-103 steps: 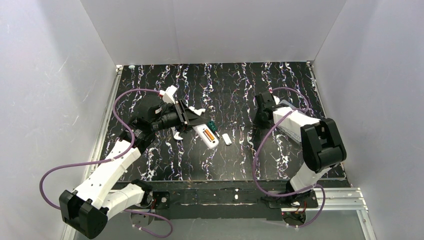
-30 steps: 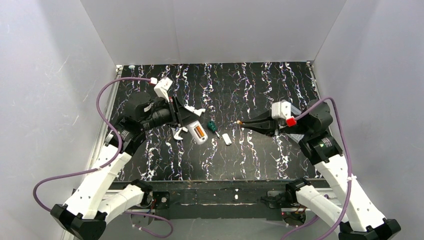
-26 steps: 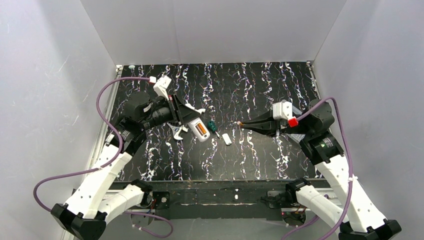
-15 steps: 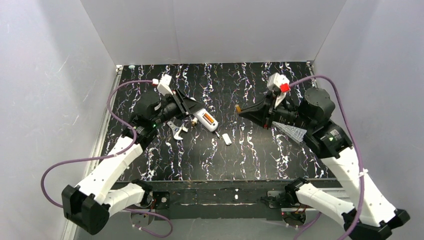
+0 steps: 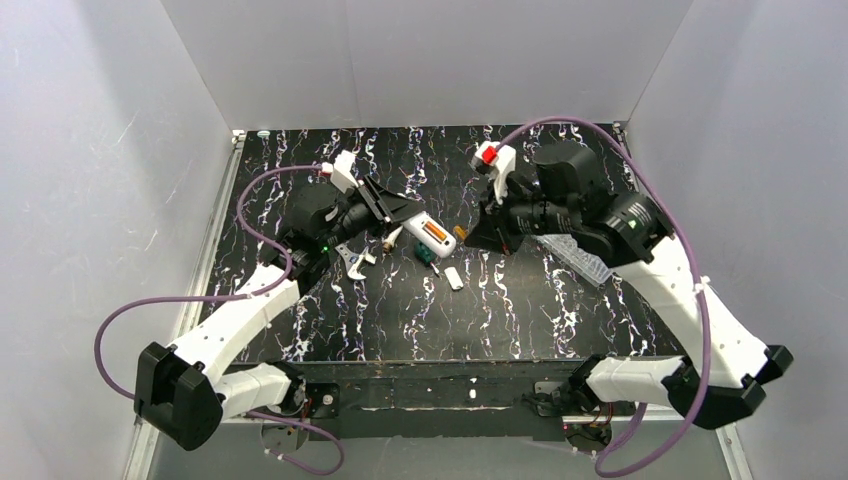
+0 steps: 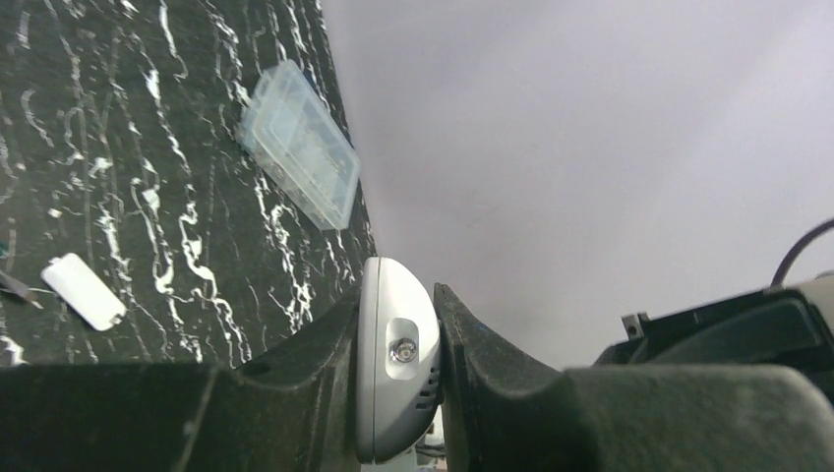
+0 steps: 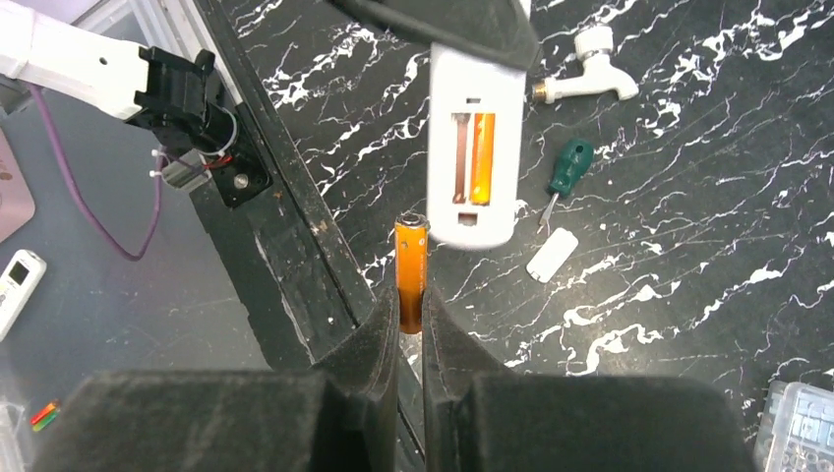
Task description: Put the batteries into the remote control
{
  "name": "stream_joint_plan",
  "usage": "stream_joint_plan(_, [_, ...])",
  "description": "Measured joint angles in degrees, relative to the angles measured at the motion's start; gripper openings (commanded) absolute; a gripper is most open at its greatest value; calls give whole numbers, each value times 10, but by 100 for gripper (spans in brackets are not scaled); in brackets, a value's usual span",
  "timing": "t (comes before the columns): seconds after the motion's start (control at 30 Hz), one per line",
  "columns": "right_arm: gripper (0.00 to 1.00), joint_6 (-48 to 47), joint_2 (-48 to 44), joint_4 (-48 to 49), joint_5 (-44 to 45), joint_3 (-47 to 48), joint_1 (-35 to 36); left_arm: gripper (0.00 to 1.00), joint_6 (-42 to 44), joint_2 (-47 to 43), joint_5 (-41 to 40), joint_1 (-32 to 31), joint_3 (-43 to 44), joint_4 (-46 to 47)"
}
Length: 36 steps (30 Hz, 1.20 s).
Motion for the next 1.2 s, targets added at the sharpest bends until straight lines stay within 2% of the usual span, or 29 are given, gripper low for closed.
stream_joint_plan(0.2, [1,10,89,-84,15,110,0,0,0,0,3,-43,-19,7])
stream_joint_plan(0.37, [1,31,133,-136,19,142,3,0,1,0,1,-61,-29,8])
stream_joint_plan(0.73, [1,73,182,-199,22,160,12,0,1,21,-8,-61,-29,21])
stream_joint_plan(1.2, [1,96,206,-198,33,140,16,0,-1,31,-10,-61,-28,25])
